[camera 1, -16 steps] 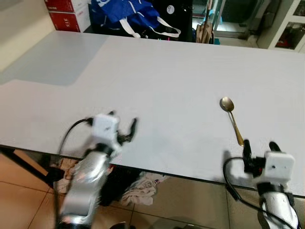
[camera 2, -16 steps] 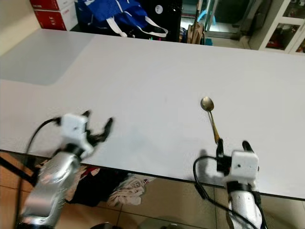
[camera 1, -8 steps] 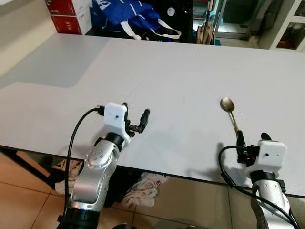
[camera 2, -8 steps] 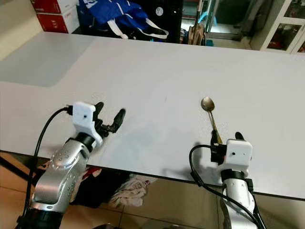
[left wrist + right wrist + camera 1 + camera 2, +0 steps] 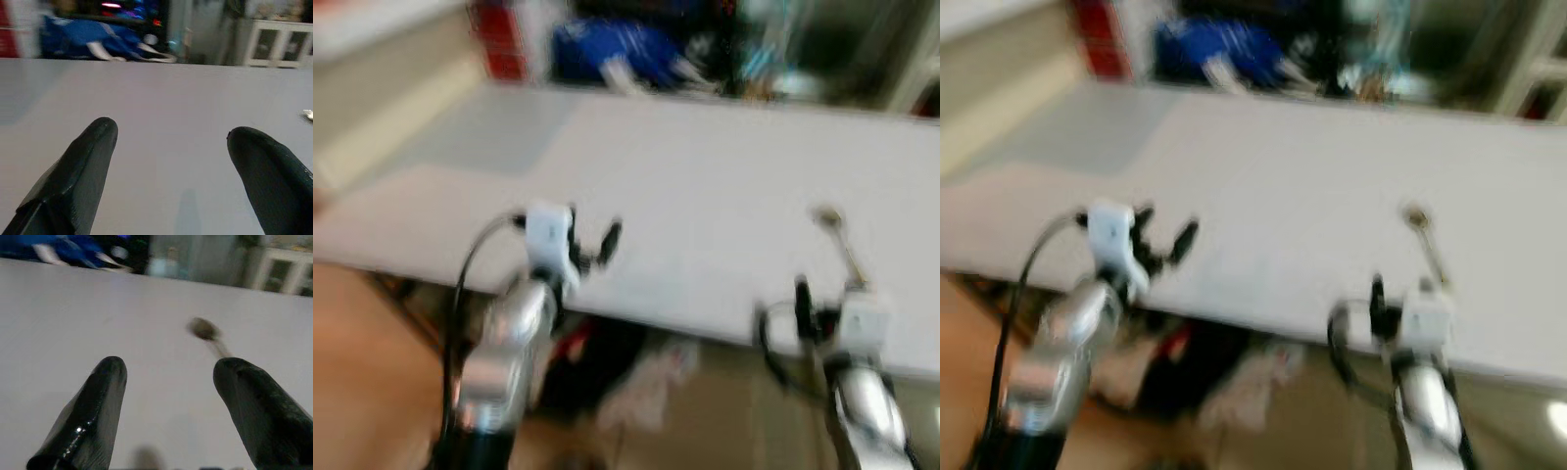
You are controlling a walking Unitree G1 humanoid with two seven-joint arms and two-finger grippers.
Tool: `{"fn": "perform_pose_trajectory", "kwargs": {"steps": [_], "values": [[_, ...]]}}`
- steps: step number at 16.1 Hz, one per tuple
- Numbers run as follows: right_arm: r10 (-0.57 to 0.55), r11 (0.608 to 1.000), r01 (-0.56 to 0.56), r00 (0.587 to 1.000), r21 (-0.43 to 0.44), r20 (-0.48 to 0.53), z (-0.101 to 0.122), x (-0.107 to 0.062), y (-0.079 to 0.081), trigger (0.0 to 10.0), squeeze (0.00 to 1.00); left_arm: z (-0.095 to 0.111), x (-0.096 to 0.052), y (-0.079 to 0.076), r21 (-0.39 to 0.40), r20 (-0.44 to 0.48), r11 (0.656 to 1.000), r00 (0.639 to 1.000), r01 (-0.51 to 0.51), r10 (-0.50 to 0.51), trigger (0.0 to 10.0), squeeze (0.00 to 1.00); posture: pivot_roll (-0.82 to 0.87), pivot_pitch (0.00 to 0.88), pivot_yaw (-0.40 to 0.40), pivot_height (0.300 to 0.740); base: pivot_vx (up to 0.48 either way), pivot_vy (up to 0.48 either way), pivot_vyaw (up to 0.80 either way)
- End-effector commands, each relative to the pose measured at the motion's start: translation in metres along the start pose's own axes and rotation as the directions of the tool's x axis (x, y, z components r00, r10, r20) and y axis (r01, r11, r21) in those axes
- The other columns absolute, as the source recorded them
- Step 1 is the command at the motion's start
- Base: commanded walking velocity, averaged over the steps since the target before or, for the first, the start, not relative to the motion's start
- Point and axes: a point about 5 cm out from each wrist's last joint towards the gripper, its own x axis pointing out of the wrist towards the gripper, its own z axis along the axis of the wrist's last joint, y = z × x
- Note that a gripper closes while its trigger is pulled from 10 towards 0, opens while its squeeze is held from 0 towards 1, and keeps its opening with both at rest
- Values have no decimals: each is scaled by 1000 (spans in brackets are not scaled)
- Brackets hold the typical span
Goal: Setting the table
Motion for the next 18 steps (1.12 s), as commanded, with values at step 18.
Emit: {"fn": "perform_pose_trajectory", "kwargs": {"steps": [18], "values": [[23, 1000, -24, 999, -10, -47, -6, 2, 9, 10000, 0, -4, 7, -3, 8, -42, 999, 998, 42, -41, 10000, 0, -62, 25, 39, 740, 0, 475, -254]]}}
